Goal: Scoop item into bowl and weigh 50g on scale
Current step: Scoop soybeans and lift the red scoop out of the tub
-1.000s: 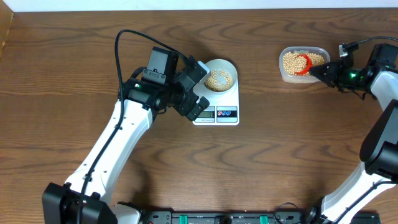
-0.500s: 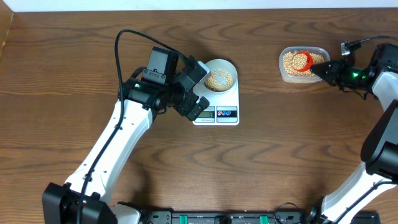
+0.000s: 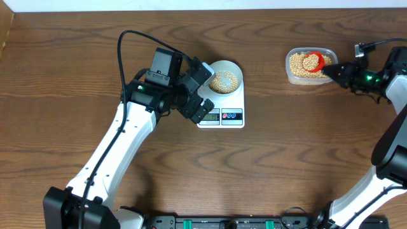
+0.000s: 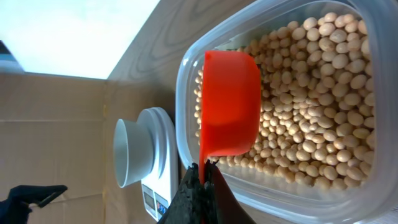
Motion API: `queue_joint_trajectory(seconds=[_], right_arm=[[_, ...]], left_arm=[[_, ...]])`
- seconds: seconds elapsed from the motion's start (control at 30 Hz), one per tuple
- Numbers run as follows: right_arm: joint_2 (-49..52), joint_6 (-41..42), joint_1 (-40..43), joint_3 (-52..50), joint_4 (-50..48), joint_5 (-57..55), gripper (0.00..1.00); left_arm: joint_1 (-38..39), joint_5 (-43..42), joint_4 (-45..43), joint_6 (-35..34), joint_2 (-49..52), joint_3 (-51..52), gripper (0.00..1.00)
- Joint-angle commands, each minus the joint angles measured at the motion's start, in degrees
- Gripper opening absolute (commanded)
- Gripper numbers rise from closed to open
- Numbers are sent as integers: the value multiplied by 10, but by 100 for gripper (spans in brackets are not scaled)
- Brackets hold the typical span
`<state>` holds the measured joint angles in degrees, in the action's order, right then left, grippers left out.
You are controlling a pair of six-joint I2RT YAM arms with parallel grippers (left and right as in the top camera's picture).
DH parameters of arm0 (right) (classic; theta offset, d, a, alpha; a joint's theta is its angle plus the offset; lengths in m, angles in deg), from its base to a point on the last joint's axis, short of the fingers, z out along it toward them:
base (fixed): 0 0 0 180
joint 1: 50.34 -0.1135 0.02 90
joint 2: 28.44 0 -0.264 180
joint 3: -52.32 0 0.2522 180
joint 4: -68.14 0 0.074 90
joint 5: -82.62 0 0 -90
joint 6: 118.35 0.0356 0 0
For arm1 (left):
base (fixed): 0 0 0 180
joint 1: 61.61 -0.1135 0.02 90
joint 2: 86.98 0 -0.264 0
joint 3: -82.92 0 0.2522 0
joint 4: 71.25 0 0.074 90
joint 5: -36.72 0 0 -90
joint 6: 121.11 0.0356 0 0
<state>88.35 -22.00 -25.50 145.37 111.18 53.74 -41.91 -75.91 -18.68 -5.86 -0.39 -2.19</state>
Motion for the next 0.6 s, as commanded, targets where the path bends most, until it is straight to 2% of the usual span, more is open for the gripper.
queue_joint_trajectory(seconds=[0.0,0.57], right_arm=[[4,-4,3,-4,-2,38,1],[4,-12,3,-3,-15,115,1]], left_arm=[[0,-9,2,-7,2,-1,98],[0,-9,2,-7,2,-1,98]])
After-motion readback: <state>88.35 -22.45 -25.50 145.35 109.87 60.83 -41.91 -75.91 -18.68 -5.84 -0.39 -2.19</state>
